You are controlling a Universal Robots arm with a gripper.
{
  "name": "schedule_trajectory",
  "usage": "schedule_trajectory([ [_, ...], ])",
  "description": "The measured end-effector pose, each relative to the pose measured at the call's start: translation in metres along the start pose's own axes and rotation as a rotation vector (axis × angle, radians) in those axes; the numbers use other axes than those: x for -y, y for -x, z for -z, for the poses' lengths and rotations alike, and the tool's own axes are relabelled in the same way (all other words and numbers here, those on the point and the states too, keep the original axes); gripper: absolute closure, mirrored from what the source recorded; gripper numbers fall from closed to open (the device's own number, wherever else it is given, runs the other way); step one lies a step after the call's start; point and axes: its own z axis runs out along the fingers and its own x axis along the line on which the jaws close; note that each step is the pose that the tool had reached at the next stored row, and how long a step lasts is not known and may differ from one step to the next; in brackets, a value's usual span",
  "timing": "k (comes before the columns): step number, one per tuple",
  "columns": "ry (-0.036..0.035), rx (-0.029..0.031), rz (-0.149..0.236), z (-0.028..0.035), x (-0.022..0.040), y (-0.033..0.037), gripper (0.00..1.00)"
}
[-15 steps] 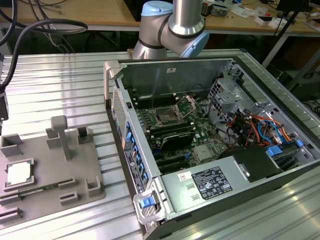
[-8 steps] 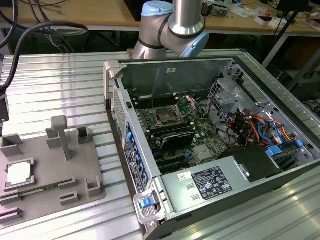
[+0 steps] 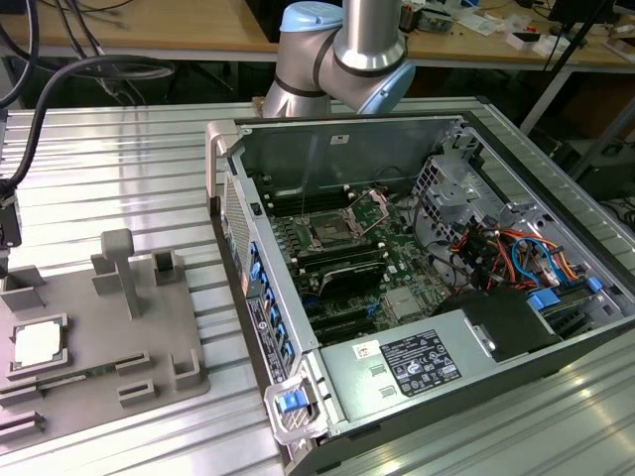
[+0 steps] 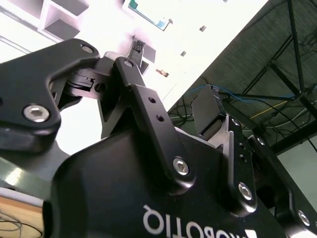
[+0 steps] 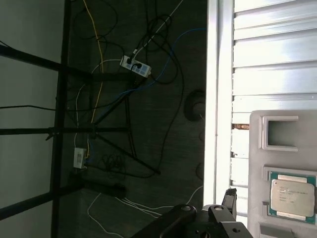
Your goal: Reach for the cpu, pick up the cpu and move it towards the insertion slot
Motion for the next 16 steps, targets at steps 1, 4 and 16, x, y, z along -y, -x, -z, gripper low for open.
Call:
schedule_trajectory([
  [1, 0.0000, 0.0000, 0.000, -0.0014, 0.0000, 0.0000, 0.34],
  [4, 0.0000, -0.0001, 0.000, -0.0059, 0.0002, 0.0000, 0.34],
  [16, 0.0025, -0.0012, 0.000, -0.0258, 0.0038, -0.0001, 0.34],
])
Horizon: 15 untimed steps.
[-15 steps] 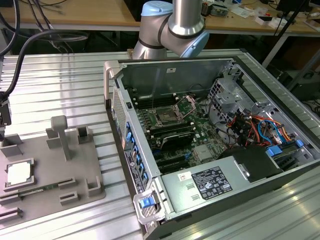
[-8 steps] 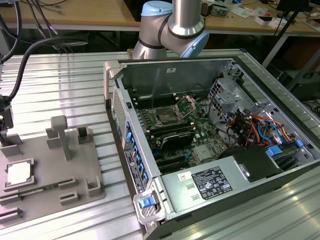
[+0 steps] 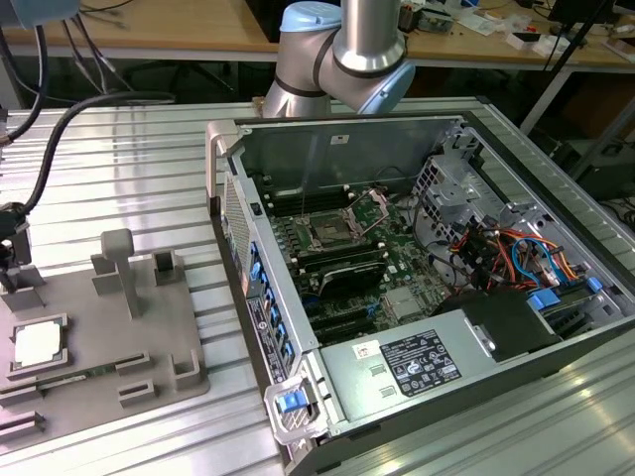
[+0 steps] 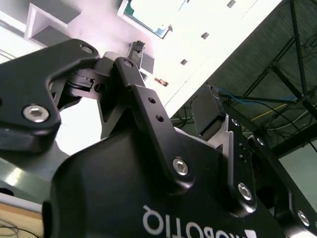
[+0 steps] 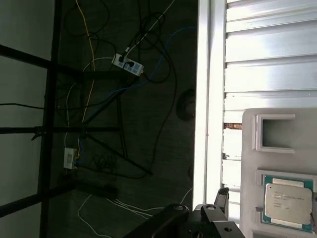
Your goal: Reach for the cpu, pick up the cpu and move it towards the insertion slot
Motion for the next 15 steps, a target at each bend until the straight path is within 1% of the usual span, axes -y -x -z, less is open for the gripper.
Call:
schedule_trajectory([
  [2, 0.0006, 0.0002, 0.000, -0.0041, 0.0039, -0.0001, 0.34],
  [3, 0.0004, 0.0026, 0.000, -0.0073, 0.0074, 0.0001, 0.34],
  [5, -0.0002, 0.0038, 0.000, -0.0099, 0.0087, 0.0028, 0.34],
  [8, -0.0003, 0.0046, 0.000, -0.0147, 0.0099, 0.0101, 0.34],
  [10, -0.0003, 0.0045, 0.000, -0.0174, 0.0112, 0.0191, 0.34],
  [15, -0.0003, 0.0044, 0.000, -0.0182, 0.0112, 0.0196, 0.34],
])
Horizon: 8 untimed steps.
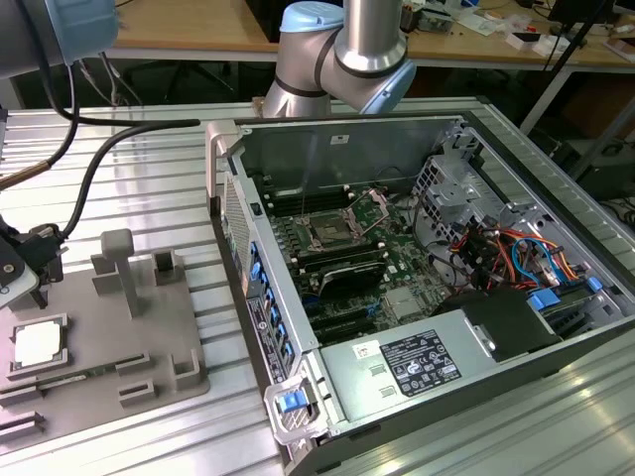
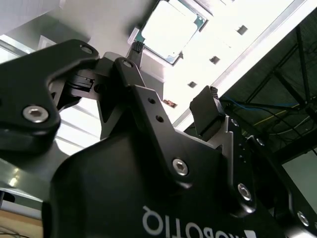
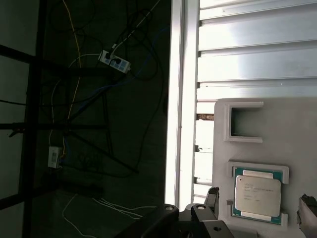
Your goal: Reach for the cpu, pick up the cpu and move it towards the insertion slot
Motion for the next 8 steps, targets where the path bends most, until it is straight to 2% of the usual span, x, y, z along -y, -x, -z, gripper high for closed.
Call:
schedule_trajectory([
  [8, 0.0000, 0.0000, 0.000, -0.0005, 0.0000, 0.0000, 0.34],
])
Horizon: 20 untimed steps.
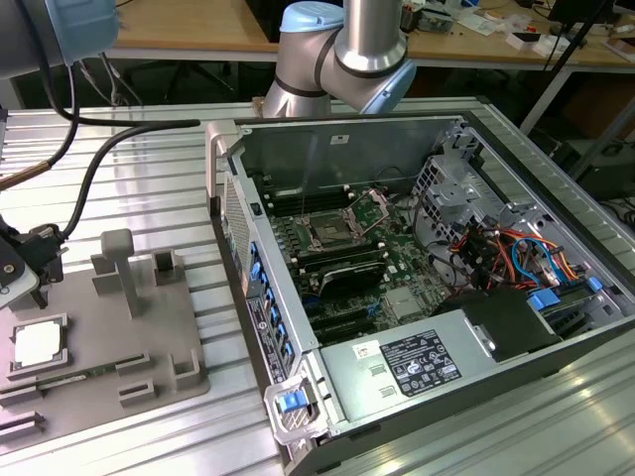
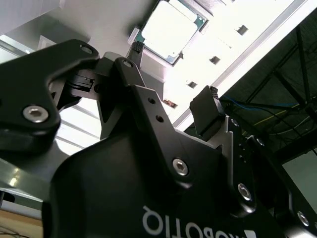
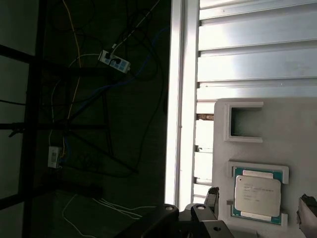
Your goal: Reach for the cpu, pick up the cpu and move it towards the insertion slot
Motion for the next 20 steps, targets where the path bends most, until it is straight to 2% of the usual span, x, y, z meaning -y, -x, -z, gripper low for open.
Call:
schedule_trajectory([
  [6, 0.0003, -0.0010, 0.000, -0.0013, 0.0000, 0.0000, 0.34],
  [7, 0.0006, -0.0104, 0.000, -0.0060, 0.0002, 0.0000, 0.34],
  [8, 0.0008, -0.0142, -0.001, -0.0091, 0.0003, 0.0000, 0.34],
  [11, 0.0009, -0.0153, -0.001, -0.0162, 0.0009, 0.0001, 0.34],
  [12, 0.0008, -0.0152, -0.005, -0.0262, 0.0018, 0.0006, 0.34],
  [13, 0.0006, -0.0149, -0.031, -0.0326, 0.0064, 0.0017, 0.34],
  [14, -0.0026, -0.0287, -0.031, -0.0490, 0.0078, 0.0060, 0.34],
  [20, -0.0058, -0.0290, -0.032, -0.0563, 0.0088, 0.0078, 0.34],
])
